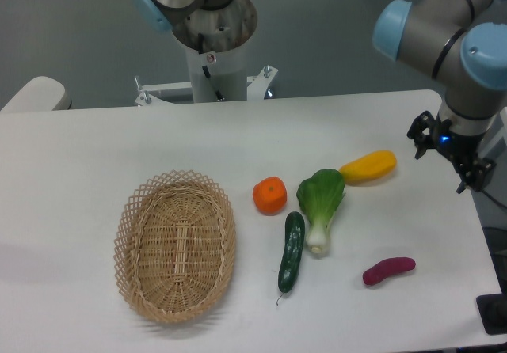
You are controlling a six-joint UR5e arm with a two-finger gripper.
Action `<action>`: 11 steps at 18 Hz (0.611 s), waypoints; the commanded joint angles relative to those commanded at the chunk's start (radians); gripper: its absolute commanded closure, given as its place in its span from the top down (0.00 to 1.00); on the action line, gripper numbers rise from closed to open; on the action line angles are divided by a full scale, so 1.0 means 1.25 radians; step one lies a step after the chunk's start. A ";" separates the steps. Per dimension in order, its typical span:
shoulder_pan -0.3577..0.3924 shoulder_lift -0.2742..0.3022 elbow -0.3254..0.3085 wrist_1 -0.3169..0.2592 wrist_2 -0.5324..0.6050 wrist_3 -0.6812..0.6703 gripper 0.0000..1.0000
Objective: Pick up the cucumber from the table
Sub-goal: 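Move the open gripper over the green cucumber and lower it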
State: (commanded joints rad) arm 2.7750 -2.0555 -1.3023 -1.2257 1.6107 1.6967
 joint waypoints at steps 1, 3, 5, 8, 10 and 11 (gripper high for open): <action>0.000 0.000 -0.002 0.001 0.000 -0.003 1.00; -0.001 0.001 -0.005 0.001 -0.001 -0.004 1.00; -0.007 -0.001 -0.004 0.001 -0.002 -0.007 1.00; -0.017 -0.004 -0.005 0.001 -0.001 -0.027 1.00; -0.031 -0.005 -0.010 0.010 -0.001 -0.060 1.00; -0.039 -0.006 -0.012 0.018 -0.001 -0.074 1.00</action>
State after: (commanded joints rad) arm 2.7260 -2.0632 -1.3177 -1.2027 1.6091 1.6047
